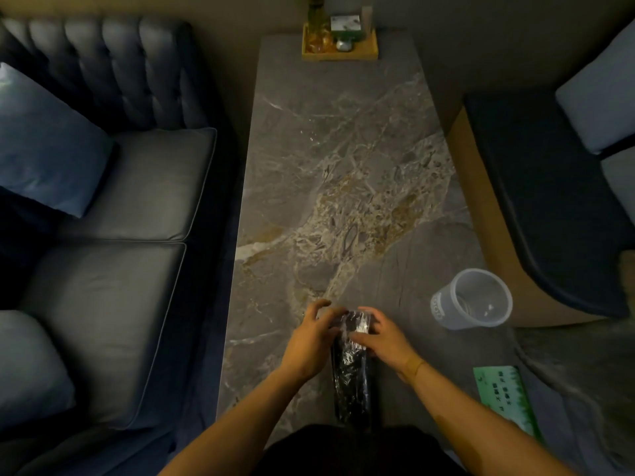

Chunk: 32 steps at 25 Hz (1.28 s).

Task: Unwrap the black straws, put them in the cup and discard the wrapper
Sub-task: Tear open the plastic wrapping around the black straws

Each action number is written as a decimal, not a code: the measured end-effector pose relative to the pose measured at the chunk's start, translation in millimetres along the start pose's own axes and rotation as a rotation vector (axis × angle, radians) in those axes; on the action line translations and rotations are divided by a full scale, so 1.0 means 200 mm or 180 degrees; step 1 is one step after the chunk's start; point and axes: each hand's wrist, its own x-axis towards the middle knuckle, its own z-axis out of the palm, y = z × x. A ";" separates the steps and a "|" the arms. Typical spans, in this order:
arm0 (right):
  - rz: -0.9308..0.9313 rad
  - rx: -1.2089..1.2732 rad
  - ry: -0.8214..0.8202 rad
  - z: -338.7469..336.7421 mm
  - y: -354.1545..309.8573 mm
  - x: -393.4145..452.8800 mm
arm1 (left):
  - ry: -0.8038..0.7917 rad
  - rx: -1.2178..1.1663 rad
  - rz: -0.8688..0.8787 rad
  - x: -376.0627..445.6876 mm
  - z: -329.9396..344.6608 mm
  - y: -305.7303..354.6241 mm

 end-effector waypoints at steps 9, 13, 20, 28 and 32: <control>0.0297 -0.1322 0.0253 0.06 0.20 0.00 | -0.0686 0.0621 -0.0220 -0.05 0.06 -0.10; 0.0153 -0.1805 0.0269 0.06 0.21 -0.03 | -0.0686 0.1643 0.0363 -0.04 0.05 -0.12; 0.0083 -0.1891 0.0101 0.06 0.24 -0.06 | -0.0750 0.1985 0.1320 0.00 0.02 -0.10; 0.0207 -0.2175 0.0128 0.06 0.23 -0.06 | -0.0118 0.1227 0.0574 0.15 -0.05 -0.01; 0.0139 -0.2344 0.0182 0.07 0.23 -0.08 | -0.0171 0.0667 -0.0323 0.26 -0.08 -0.04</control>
